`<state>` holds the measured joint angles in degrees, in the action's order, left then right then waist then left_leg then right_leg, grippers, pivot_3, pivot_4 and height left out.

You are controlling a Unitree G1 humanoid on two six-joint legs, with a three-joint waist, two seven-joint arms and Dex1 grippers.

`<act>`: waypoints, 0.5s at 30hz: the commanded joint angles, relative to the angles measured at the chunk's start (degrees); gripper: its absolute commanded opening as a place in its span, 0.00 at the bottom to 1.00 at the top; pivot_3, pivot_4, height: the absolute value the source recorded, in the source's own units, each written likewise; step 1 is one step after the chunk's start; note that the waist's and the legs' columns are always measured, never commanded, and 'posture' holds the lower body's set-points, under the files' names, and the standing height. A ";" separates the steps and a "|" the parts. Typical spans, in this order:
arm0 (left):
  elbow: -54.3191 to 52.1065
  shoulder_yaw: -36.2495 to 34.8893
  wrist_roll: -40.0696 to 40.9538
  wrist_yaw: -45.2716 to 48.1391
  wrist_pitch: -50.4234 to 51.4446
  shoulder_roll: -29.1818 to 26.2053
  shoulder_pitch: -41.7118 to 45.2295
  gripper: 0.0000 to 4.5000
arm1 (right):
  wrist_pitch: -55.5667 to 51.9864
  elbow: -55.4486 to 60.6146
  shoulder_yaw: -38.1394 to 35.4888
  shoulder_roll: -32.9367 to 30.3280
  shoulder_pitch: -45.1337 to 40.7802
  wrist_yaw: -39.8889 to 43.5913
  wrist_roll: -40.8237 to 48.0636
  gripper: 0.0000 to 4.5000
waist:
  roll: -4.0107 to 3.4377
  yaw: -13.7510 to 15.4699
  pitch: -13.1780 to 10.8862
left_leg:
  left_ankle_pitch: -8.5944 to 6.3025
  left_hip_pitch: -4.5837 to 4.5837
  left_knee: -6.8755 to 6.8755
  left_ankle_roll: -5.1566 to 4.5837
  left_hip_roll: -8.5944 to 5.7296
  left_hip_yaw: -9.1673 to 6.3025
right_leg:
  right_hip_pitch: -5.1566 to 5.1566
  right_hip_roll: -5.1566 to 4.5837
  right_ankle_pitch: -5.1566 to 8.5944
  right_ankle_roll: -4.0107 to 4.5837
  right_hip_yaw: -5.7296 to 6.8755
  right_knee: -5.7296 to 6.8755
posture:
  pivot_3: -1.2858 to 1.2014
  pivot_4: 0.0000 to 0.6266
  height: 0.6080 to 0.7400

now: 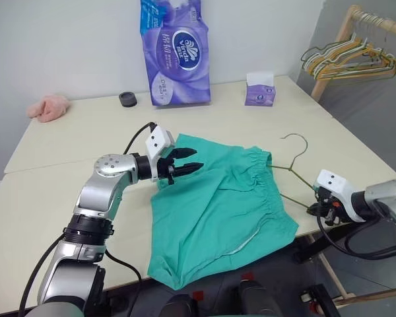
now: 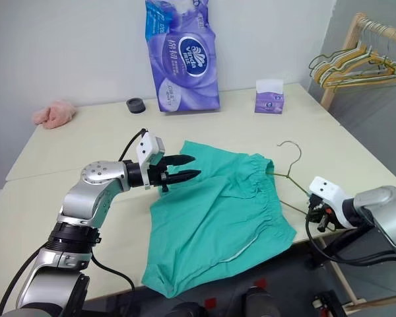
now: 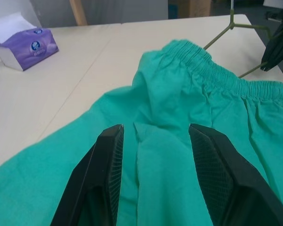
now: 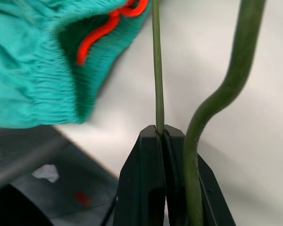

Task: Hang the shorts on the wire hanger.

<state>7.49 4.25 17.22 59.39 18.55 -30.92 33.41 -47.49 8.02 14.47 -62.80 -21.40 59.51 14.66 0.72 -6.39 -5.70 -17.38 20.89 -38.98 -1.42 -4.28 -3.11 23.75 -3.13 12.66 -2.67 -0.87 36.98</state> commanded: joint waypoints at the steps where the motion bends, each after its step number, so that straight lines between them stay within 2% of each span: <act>1: -0.60 -1.55 0.65 -0.56 -0.54 -0.07 1.37 0.51 | 2.43 -2.05 1.49 1.78 -4.08 2.48 -1.69 0.00 | 0.00 -0.11 0.00 | 0.00 0.00 0.00 0.00 0.00 0.00 | 0.00 0.00 0.00 0.00 -0.01 -0.01 | 0.43 0.08 1.00; 9: 0.37 -3.72 1.22 -4.00 -0.09 0.50 2.07 0.51 | 1.09 -1.51 -2.11 6.86 -8.22 1.31 0.14 0.00 | -0.01 -0.04 0.01 | -0.01 0.01 0.00 0.00 -0.01 -0.02 | 0.01 -0.01 -0.02 0.02 0.00 0.01 | 0.43 0.08 1.00; 12: 2.15 -5.71 2.16 -5.57 -0.59 1.19 4.22 0.64 | 0.20 -0.11 -3.95 8.02 -8.33 -0.39 0.49 0.00 | -0.01 0.06 0.01 | 0.00 0.02 -0.01 0.00 -0.01 -0.04 | 0.01 -0.01 -0.03 0.03 0.01 0.01 | 0.43 0.08 1.00; 15: 4.20 -7.18 1.83 -7.21 -2.12 1.76 6.43 0.83 | 0.09 2.06 -5.28 8.93 -7.68 -2.64 0.24 0.00 | -0.02 0.09 0.02 | 0.00 0.03 -0.01 0.01 -0.01 -0.05 | 0.02 -0.01 -0.03 0.04 0.02 0.02 | 0.43 0.08 1.00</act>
<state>11.58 -1.05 18.04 53.20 18.07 -29.54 37.75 -47.39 7.53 11.91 -54.07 -28.17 58.14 14.62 0.70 -6.30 -5.68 -17.37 20.92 -38.99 -1.39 -4.29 -3.16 23.77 -3.14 12.62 -2.64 -0.85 36.99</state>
